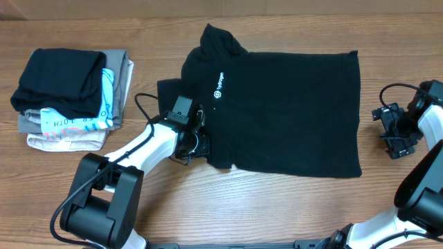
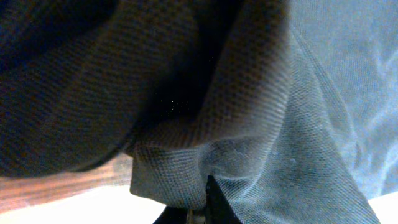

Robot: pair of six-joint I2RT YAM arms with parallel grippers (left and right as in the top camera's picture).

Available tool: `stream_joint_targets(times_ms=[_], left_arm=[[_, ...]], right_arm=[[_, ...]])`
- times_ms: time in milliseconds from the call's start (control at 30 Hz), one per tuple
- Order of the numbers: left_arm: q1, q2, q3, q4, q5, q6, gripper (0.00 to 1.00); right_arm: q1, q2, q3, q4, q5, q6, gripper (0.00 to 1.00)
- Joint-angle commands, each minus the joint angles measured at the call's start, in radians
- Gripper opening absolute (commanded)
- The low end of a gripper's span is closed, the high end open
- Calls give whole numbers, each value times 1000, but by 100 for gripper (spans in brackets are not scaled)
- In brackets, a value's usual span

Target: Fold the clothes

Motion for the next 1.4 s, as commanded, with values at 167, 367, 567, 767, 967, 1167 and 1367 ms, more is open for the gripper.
stream_joint_targets(times_ms=[167,367,567,767,967,1167,1367], left_arm=[[-7,-7,175,-95,30,-6,4],[-6,-6,194,-75,-48,-56,6],[-14,-3,192,-28,-85,-56,16],[-35,-3,192,48,-66,-75,14],[-51,-3,192,71,-63,-94,17],[-84,-3,192,170,-63,-97,18],[-98,19,192,201,-67,-115,24]], right_arm=[[3,1,14,3,-3,2,100],[3,1,14,3,-3,2,100],[3,1,14,3,-3,2,100],[3,1,14,3,-3,2,100],[3,1,14,3,-3,2,100],[3,1,14,3,-3,2,100],[3,1,14,3,-3,2,100]])
